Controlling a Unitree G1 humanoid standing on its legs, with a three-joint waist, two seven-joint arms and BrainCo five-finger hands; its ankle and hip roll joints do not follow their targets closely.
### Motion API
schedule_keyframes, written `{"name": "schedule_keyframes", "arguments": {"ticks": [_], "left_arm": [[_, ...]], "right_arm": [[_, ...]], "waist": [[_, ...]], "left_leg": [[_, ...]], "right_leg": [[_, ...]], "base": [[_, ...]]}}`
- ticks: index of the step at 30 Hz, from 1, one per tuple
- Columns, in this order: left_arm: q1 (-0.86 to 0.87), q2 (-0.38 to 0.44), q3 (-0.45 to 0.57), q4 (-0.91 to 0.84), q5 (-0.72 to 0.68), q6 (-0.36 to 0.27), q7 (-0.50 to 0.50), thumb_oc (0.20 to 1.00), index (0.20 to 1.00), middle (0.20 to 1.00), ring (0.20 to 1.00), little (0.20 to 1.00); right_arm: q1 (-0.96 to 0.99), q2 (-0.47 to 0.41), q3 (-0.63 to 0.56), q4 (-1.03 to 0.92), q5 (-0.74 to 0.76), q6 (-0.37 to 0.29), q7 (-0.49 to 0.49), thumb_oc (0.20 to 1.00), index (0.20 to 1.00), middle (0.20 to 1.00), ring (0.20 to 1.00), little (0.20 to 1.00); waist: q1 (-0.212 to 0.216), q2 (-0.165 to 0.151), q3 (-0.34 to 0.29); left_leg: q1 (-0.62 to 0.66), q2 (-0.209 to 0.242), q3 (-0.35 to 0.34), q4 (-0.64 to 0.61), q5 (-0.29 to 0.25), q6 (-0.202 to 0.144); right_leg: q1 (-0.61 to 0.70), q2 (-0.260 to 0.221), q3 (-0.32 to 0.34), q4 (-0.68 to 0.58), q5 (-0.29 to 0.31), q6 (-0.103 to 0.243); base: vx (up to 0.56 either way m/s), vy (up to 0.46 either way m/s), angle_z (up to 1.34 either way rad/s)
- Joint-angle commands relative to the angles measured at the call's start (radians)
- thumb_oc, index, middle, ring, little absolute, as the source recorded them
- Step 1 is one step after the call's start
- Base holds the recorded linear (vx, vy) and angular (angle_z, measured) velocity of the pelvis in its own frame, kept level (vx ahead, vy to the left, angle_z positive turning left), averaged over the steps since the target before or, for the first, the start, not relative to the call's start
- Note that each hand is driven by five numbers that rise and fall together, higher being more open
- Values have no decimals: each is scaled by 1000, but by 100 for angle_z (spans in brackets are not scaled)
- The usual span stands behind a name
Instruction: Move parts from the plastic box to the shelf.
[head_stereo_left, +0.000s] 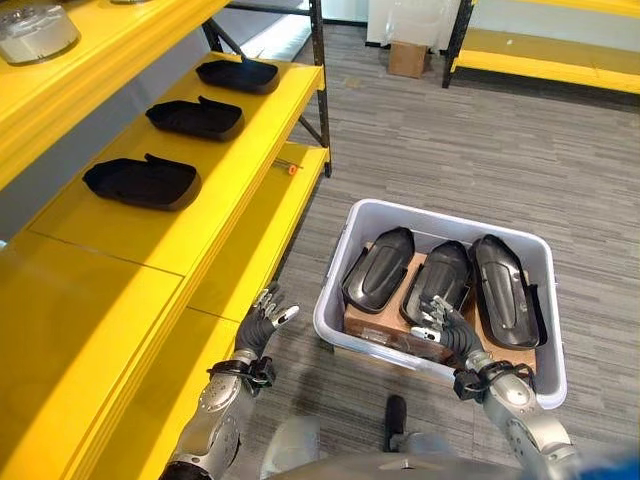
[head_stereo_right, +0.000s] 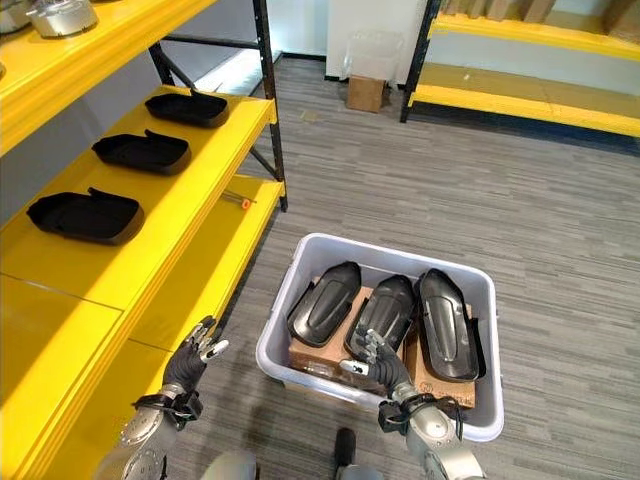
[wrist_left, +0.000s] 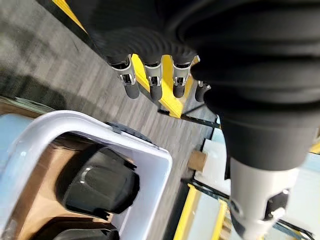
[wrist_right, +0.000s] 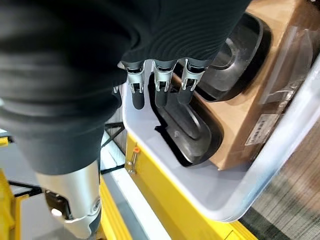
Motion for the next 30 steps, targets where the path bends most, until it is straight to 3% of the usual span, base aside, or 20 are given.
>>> {"name": "schedule_keyframes", "arguments": {"ticks": [1,2,3,4,12,30], "left_arm": [[-14,31,-18,-63,6,-44,9,1000,1000,1000,1000,1000],[-14,30,-19,-62,6,-44,9,1000,1000,1000,1000,1000],[-13,28,-14,-61,-3,-45,1,1000,1000,1000,1000,1000],[-23,46,-18,-68,-6,-50,-16,1000,1000,1000,1000,1000],[-10,69,3,-63,-2,-58,-17,1000,1000,1000,1000,1000],[-10,67,10,-100,-25,-75,-38,1000,1000,1000,1000,1000]], "right_arm": [[-20,-22,-54,-39,4,-92,-50,1000,1000,1000,1000,1000],[-19,-23,-54,-40,3,-92,-50,1000,1000,1000,1000,1000],[-10,-23,-65,-52,6,-84,-39,1000,1000,1000,1000,1000],[9,-7,-83,-59,-9,-78,-30,1000,1000,1000,1000,1000],[15,10,-90,-84,-12,-80,-21,1000,1000,1000,1000,1000],[-7,-19,-228,-78,-121,-141,-133,1000,1000,1000,1000,1000]], "waist": [[-7,39,-43],[-6,40,-43],[-17,42,-45],[-20,41,-66],[-27,11,-66],[-71,34,-48]], "left_leg": [[153,197,128,-647,216,-9],[156,197,129,-651,217,-9],[162,190,136,-607,177,-13],[183,135,181,-605,121,-10],[226,86,278,-614,66,23],[261,125,315,-681,94,0]], "right_leg": [[32,-73,52,125,-178,131],[32,-73,52,125,-179,132],[32,-82,66,132,-184,133],[58,-140,77,90,-134,165],[20,-216,120,81,-82,214],[-29,-195,140,83,-88,216]], "base": [[176,205,-6],[153,217,-22],[234,344,-51],[264,411,-66],[74,157,-35],[5,-23,-8]]}}
